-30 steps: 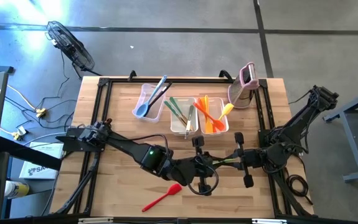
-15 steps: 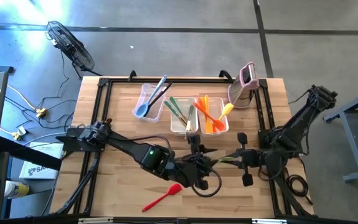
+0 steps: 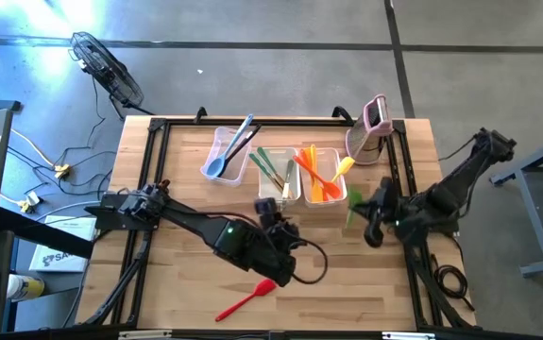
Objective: Pick & Place Kitchen Items
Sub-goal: Put the green spatula into the right white bin
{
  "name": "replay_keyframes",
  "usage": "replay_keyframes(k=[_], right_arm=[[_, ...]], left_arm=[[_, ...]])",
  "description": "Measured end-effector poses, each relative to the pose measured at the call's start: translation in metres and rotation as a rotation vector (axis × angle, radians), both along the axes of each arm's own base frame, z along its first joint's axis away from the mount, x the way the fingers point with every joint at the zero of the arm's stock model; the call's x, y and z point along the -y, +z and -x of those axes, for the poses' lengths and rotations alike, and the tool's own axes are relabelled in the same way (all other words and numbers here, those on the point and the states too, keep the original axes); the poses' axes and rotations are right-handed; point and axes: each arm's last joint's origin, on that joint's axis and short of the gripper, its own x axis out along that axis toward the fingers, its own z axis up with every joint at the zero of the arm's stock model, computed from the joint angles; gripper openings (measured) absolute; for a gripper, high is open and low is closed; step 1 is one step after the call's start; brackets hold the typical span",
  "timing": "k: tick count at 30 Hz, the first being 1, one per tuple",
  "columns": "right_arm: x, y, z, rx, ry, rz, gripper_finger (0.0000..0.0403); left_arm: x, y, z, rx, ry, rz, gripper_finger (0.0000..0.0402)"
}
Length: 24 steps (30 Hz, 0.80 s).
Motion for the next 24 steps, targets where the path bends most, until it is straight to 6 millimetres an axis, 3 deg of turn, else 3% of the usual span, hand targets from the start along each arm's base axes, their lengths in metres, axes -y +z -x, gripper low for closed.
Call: replay_keyframes(k=[6, 12, 24], right_arm=[[0.028, 0.018, -0.006, 0.081, -0.043, -0.022, 0.0005], [0.060, 0.032, -0.027, 0.140, -0.046, 0.025, 0.0005], [0.140, -0.007, -0.067, -0.123, -0.145, -0.084, 0.0005]], left_arm=[[-0.002, -0.011, 0.016, -0.142, 0.113, 0.244, 0.0171], [-0.002, -0.018, 0.019, -0.152, 0.193, 0.303, 0.0171], [-0.003, -0.071, 0.020, -0.330, 0.238, 0.224, 0.0171]])
